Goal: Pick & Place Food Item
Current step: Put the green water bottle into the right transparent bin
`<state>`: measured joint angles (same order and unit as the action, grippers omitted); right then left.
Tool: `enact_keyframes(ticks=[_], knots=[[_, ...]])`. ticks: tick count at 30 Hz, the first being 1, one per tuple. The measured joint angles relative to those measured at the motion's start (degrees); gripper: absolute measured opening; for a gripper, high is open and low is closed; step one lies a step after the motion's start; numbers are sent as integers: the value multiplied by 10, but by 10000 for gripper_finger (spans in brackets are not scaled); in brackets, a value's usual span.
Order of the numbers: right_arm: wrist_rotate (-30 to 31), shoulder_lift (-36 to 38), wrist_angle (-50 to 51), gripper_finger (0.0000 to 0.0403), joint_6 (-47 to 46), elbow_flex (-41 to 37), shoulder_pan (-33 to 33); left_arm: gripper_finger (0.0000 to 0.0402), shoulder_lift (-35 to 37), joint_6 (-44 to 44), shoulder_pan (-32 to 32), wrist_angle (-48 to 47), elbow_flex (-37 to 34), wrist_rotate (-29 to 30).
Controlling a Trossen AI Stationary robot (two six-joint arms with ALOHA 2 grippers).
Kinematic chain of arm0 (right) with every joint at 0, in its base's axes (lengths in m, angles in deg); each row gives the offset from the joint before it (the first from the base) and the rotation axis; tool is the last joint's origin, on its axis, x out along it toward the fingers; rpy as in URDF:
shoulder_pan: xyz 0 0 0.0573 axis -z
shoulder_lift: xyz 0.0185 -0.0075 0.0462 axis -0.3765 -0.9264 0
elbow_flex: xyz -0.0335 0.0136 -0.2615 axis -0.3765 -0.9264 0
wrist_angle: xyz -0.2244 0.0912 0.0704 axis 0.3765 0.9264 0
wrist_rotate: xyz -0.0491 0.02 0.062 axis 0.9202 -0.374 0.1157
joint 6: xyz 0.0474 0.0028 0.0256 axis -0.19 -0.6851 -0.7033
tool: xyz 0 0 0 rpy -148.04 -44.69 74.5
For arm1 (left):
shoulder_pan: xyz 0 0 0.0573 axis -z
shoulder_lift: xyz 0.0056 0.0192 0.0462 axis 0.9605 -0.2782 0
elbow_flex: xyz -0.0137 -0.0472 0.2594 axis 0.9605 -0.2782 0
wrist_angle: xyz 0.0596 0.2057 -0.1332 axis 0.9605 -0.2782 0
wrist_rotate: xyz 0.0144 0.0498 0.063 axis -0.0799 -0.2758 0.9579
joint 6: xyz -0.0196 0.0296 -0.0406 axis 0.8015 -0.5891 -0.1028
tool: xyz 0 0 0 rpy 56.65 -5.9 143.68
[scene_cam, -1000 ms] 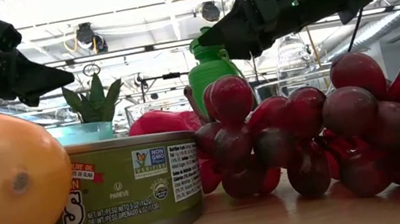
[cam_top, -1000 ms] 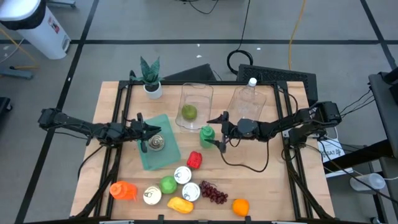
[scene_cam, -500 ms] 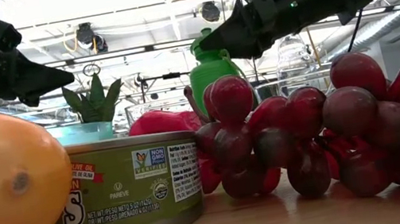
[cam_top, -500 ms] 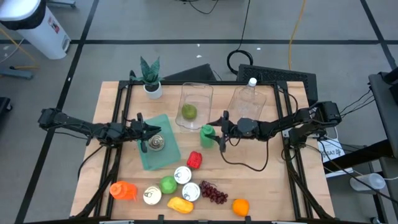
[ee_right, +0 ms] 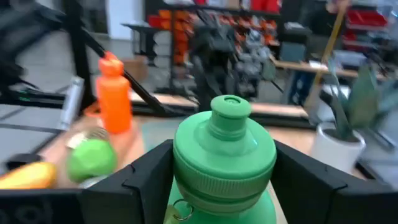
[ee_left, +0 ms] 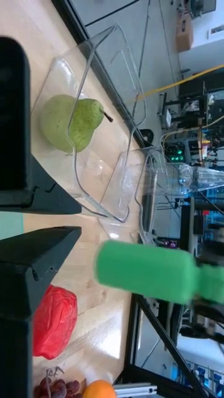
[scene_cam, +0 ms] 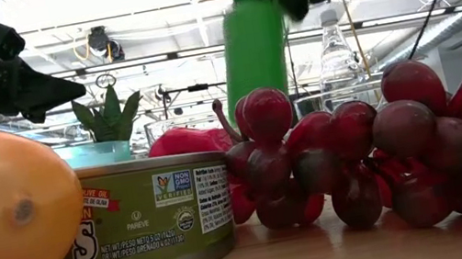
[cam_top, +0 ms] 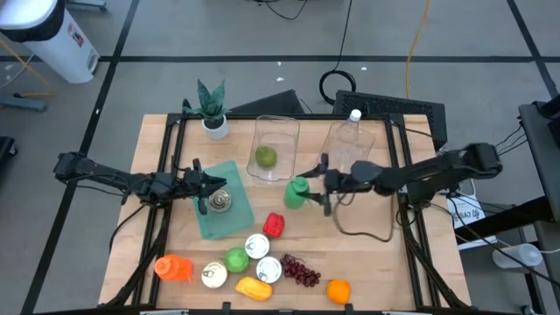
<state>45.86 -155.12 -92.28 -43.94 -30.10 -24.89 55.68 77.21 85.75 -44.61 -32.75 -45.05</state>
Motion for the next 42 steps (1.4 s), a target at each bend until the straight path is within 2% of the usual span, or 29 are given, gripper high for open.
enact_keyframes(ticks=[7, 12, 16, 20, 26, 35, 42], knots=[[-9, 189, 167, 206, 27, 0, 0, 49, 0, 0, 0, 0, 0, 0], [17, 300, 257, 218, 31, 0, 0, 49, 0, 0, 0, 0, 0, 0], [74, 344, 319, 223, 46, 0, 0, 49, 0, 0, 0, 0, 0, 1], [141, 348, 364, 215, 56, 0, 0, 49, 0, 3, 0, 0, 0, 1], [190, 333, 346, 221, 88, -34, 1, 49, 0, 4, 0, 1, 0, 1], [262, 333, 161, 214, 114, -154, 2, 49, 0, 2, 0, 1, 0, 1], [263, 333, 102, 221, 95, -215, 2, 49, 0, 1, 0, 1, 0, 1]])
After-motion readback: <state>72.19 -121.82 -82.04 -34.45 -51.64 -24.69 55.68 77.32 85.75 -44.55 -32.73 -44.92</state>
